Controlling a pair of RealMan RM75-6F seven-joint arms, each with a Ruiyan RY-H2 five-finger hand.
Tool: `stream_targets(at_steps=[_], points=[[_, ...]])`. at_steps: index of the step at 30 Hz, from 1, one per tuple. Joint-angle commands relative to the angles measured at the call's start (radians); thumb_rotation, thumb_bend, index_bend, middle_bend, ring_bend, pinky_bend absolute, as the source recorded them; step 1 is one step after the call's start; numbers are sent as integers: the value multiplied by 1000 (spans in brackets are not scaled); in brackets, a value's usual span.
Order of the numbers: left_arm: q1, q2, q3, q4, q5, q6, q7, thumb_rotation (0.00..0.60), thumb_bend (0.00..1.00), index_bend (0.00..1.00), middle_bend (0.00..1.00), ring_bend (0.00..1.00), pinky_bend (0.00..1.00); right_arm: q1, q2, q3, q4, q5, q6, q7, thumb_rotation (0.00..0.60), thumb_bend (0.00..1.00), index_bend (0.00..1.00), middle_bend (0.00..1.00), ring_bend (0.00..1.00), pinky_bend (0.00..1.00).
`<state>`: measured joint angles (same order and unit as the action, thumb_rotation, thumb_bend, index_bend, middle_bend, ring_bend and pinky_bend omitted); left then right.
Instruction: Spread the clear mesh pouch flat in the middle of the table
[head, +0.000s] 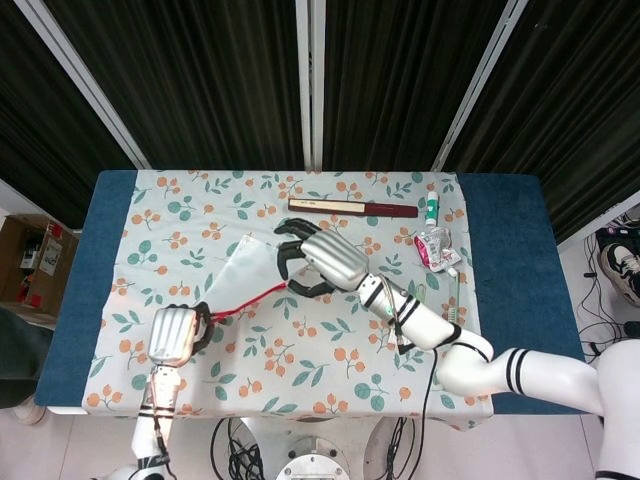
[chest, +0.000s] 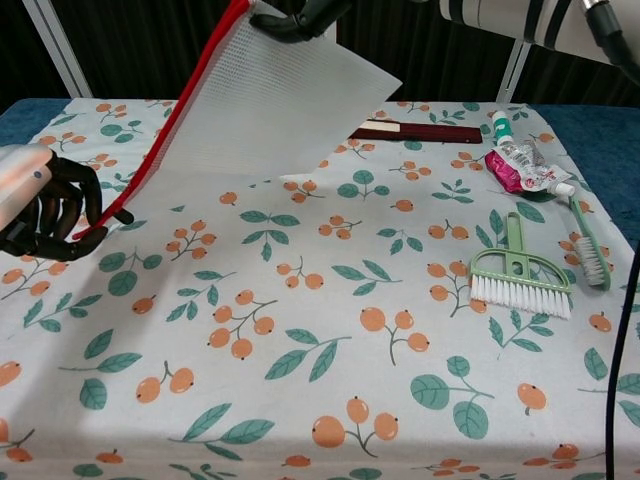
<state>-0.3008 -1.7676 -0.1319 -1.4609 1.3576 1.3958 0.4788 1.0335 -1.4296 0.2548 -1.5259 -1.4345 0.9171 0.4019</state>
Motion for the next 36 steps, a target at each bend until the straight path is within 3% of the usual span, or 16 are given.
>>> stream_targets(at_steps=[1,15,28,29,31,33,36], points=[[-11,-3,-6,19,-18,-21,9,600,371,731,754,676,645,-17,25,-20,-25,-16,2,-8,600,432,982,454,150,113],[-43,16,-40,98,-127,-105,55,600,374,732,754,676,645,-117,141,-70,-93,-64,78,3,600,432,986,462,163,118],[-52,40,-42,74,-170,-109,94,600,373,708,739,662,639,-158,150,-86,-77,-105,123,47,600,431,986,460,163,120],[-52,50,-40,56,-172,-111,97,600,370,656,711,637,634,-160,145,-89,-73,-110,126,42,600,431,985,459,163,120],[-52,79,-35,5,-187,-124,110,600,342,453,605,547,609,-164,130,-100,-64,-126,133,20,600,430,984,457,163,120],[-53,109,-36,-50,-203,-134,126,600,279,254,452,414,552,-169,113,-113,-54,-140,139,0,600,430,983,452,163,120],[-53,146,-42,-125,-208,-120,141,600,180,168,294,279,482,-180,79,-144,-33,-166,146,-35,600,428,951,431,163,120]])
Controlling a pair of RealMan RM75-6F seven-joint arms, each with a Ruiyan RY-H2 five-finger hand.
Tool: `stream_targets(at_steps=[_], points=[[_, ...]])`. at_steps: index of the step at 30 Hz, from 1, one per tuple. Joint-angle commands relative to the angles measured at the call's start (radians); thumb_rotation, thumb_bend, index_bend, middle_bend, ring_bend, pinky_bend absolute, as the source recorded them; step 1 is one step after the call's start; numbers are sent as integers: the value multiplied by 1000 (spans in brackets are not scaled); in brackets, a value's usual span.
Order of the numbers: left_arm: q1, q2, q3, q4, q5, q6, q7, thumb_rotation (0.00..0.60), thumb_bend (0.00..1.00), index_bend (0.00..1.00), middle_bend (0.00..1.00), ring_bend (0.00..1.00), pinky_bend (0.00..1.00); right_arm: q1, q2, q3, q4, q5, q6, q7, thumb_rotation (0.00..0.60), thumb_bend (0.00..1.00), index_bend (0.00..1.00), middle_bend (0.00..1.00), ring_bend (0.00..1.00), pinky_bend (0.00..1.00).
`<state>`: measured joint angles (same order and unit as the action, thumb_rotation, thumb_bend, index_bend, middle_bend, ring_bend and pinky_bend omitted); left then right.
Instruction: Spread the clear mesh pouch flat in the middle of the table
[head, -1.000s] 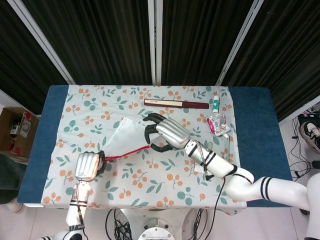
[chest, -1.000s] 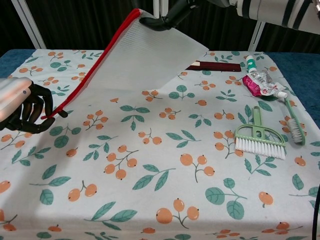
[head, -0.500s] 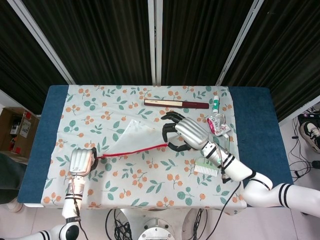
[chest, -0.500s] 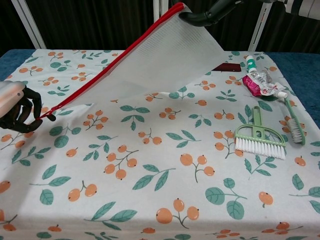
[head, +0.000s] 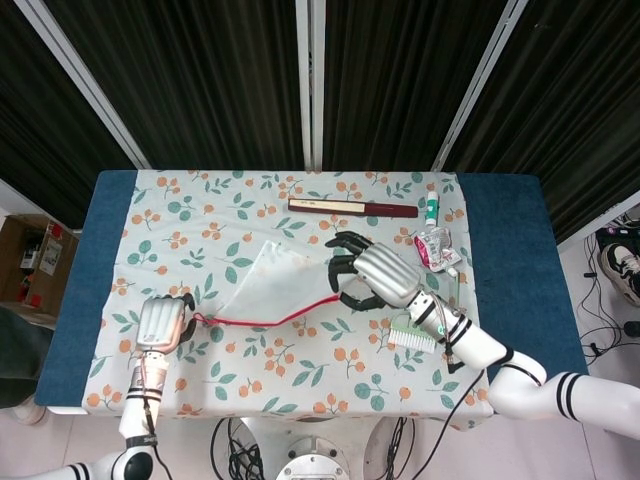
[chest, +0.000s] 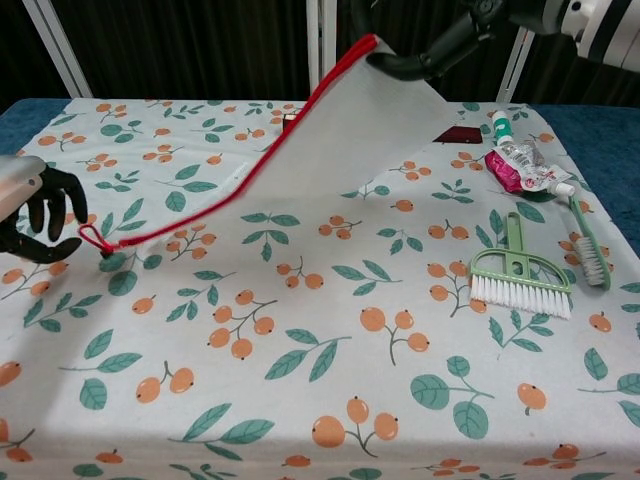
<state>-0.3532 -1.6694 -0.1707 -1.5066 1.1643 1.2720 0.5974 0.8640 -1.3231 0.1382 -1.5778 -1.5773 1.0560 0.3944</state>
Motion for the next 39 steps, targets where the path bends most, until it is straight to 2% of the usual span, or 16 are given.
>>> stream_targets(at_steps=[1,3,4,5,7,8,10,13,17,21,24,26,32,35,39], points=[[1,59,-6,-101,-8,15,23,600,160,165,274,263,472,-14,-37,-44,26,-34,2,-39,600,424,920,418,160,120],[3,74,-9,-129,4,35,18,600,132,163,255,250,454,-13,-32,-74,24,-41,-37,-55,600,403,823,380,138,117],[6,83,-11,-143,14,50,13,600,121,162,251,247,446,-7,-20,-92,12,-37,-74,-59,600,380,723,344,109,100],[7,90,-12,-153,22,60,9,600,117,162,250,246,443,-2,-8,-104,2,-31,-105,-60,600,359,618,307,78,77],[12,103,-17,-171,38,85,-4,600,104,162,250,246,437,16,29,-130,-27,-9,-192,-71,600,278,308,200,14,16],[15,108,-18,-176,44,94,-11,600,98,162,250,246,434,24,47,-139,-41,4,-229,-78,600,237,187,155,3,4],[21,121,-22,-188,53,111,-30,600,95,162,250,246,432,36,87,-154,-70,40,-301,-101,600,163,23,67,0,0],[32,130,-32,-182,61,140,-64,600,69,162,243,237,421,47,146,-171,-107,114,-394,-129,600,88,0,2,0,0],[50,122,-48,-131,63,179,-130,600,31,162,198,197,341,56,218,-187,-134,225,-490,-165,600,25,0,0,0,0],[74,154,-58,-132,31,177,-201,600,28,163,198,187,321,22,257,-189,-148,291,-475,-170,600,13,0,0,0,0],[97,199,-60,-142,12,171,-255,600,25,169,198,187,320,-55,266,-172,-148,294,-357,-128,600,12,0,0,0,0],[111,239,-48,-143,16,164,-273,600,25,180,202,188,315,-127,254,-159,-130,284,-224,-126,600,26,0,9,0,0],[148,357,24,-96,104,161,-312,600,25,223,206,168,218,-322,186,-150,-60,240,160,-319,600,162,0,107,0,0],[177,401,49,-101,126,172,-363,600,25,230,206,164,205,-398,176,-162,-44,209,270,-342,600,174,0,119,0,0],[218,459,96,-131,164,190,-392,600,24,230,206,164,204,-487,182,-188,-22,162,368,-304,600,176,0,114,0,0]])
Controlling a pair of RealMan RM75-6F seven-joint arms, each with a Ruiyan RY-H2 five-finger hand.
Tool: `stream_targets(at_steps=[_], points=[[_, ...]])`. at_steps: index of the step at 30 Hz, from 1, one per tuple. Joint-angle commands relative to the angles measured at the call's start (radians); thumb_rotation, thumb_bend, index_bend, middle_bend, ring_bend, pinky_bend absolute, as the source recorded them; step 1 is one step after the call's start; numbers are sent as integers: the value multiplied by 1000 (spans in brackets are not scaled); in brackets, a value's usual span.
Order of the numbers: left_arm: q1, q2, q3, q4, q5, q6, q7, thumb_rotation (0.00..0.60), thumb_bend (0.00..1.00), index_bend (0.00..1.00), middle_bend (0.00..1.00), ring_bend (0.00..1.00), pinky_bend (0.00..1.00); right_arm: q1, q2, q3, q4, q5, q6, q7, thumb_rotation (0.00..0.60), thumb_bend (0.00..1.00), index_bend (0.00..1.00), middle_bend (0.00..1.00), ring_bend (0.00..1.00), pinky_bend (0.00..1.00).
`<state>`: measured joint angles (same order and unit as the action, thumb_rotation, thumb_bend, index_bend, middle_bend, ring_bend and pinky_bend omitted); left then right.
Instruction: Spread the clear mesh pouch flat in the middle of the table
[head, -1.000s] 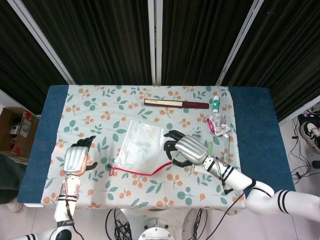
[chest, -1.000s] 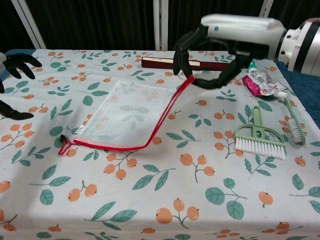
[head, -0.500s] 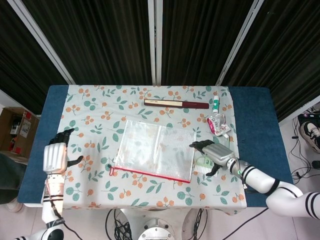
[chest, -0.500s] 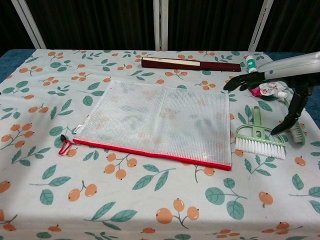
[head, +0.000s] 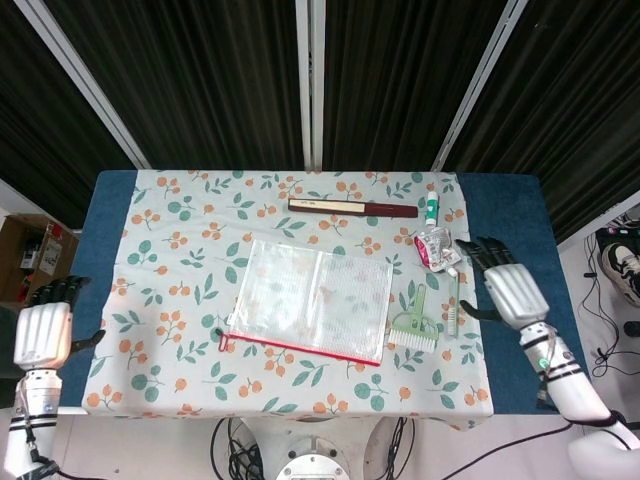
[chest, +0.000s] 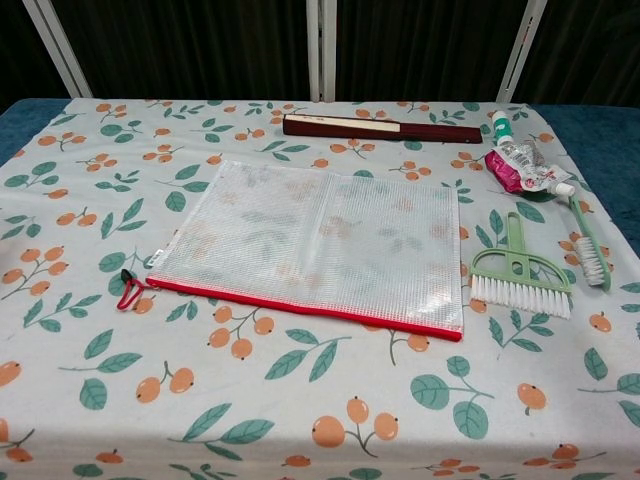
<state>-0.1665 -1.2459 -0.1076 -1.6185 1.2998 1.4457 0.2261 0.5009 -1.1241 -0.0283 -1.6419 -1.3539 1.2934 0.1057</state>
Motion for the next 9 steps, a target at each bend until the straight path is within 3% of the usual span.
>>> stream_targets(at_steps=[1,9], points=[[41,44,41,-28,35,25,-23,600,25,230,206,164,205,-143,-15,-27,47,-70,149,-4,600,176,0,113,0,0],[147,45,107,-87,128,168,-39,600,25,230,206,164,204,-283,-4,-61,96,-126,268,102,600,176,8,112,0,0]])
